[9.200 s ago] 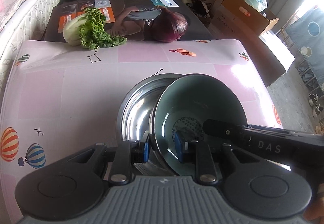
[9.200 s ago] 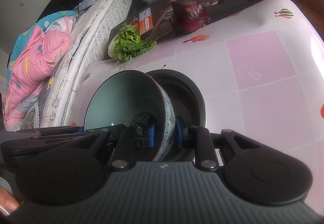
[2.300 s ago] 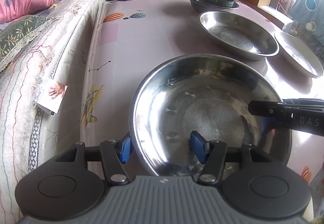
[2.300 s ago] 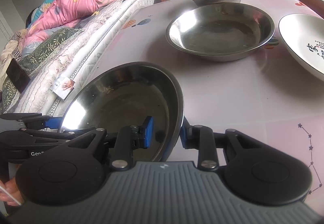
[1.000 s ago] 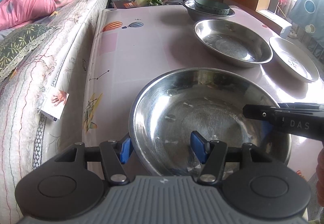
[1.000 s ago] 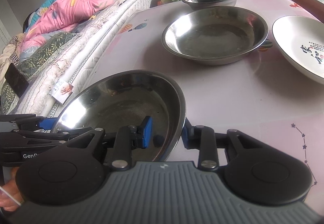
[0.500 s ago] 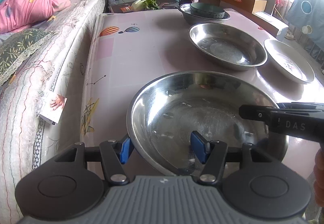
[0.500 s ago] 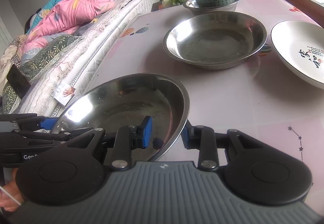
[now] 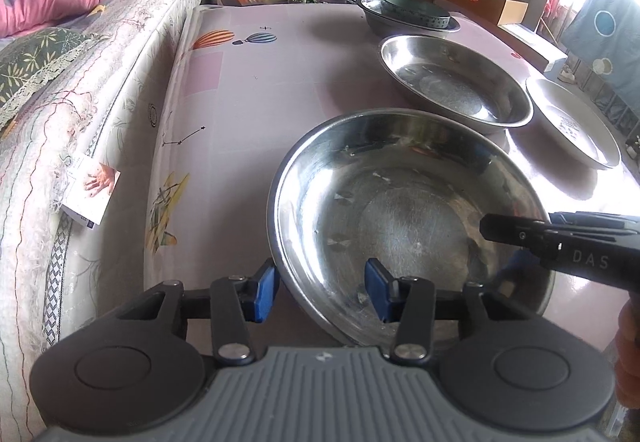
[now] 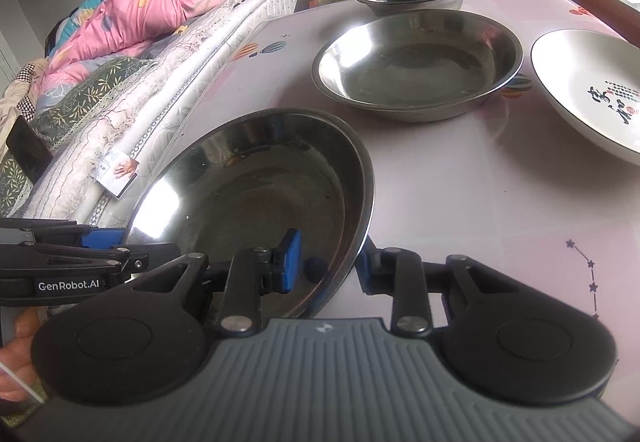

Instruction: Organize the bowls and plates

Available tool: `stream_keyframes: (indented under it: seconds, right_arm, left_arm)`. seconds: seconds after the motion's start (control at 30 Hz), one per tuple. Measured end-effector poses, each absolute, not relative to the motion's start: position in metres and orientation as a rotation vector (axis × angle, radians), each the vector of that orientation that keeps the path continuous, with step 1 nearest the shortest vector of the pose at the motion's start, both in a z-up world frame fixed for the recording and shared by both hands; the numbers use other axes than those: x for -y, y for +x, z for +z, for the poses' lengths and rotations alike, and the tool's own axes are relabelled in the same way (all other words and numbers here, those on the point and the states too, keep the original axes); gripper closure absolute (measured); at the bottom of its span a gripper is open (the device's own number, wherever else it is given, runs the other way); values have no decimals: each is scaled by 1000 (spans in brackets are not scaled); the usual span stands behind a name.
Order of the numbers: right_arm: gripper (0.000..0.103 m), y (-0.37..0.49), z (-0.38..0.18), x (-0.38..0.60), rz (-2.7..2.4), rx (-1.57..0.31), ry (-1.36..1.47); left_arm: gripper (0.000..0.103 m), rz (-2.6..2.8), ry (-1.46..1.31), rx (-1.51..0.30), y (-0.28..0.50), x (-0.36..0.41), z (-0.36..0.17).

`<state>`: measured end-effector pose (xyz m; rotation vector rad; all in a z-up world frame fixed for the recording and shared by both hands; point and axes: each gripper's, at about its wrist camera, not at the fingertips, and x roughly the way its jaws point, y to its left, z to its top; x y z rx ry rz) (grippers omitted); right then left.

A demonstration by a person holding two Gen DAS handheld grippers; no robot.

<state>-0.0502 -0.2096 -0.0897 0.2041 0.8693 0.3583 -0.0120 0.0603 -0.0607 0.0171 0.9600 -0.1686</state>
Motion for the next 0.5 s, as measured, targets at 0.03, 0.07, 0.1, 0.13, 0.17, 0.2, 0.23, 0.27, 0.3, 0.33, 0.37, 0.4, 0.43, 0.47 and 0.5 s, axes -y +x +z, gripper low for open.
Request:
stream_keyframes:
  seconds: [0.03,0.07,0.1,0.13,0.17,0.2,0.23,0.27,0.3,0.33,0.37,0.4,0.43,0.47,0.5]
  right_arm:
    - [75,-50,-90,209,357,-867,201]
    - [75,-50,-90,209,355,-865,197]
    - [75,-50,-90,209,352,-863,193]
    - [75,-50,-90,209,350,-862,190]
    - [75,-49,-90,209,348,-861,189]
    - [75,-48,-90,209,347,-861,191]
    - [75,-48,-90,210,346,-861,192]
    - [75,-47,-90,210,345,-861,192]
    - [75,-47,-91,210,343,-860,193]
    - [75,-46,-91,211,342,-860,194]
    - [75,-46,-90,211,339,-859,195]
    - [75,-45,-91,211,338,-858,196]
    - [75,-45,-91,211,336,-857,198]
    - [75,-45,-91,211,335,-857,200]
    - [75,-44,-91,212,334,-856,202]
  left_arm:
    - [56,-167,15,-957,-11,-61,-60]
    - [56,-165,13,-954,-10,-63,-60]
    - [56,-161,9,-952,-8,-64,-60]
    - [56,-158,4,-953,-6,-65,-60]
    - [56,-156,-1,-954,-4,-67,-60]
    - [56,-154,-6,-956,-1,-68,-61]
    - [56,-154,-10,-957,1,-68,-61]
    - [56,-154,-13,-958,2,-69,-61]
    - [56,-155,-19,-959,4,-70,-62]
    - [57,-158,-23,-961,6,-70,-62]
    - [58,-160,-27,-963,7,-70,-63]
    - [59,-163,-31,-965,8,-70,-63]
    - [61,-167,-33,-967,9,-69,-64]
    - [61,-170,-33,-968,10,-69,-64]
    - [62,-172,-32,-970,11,-68,-65]
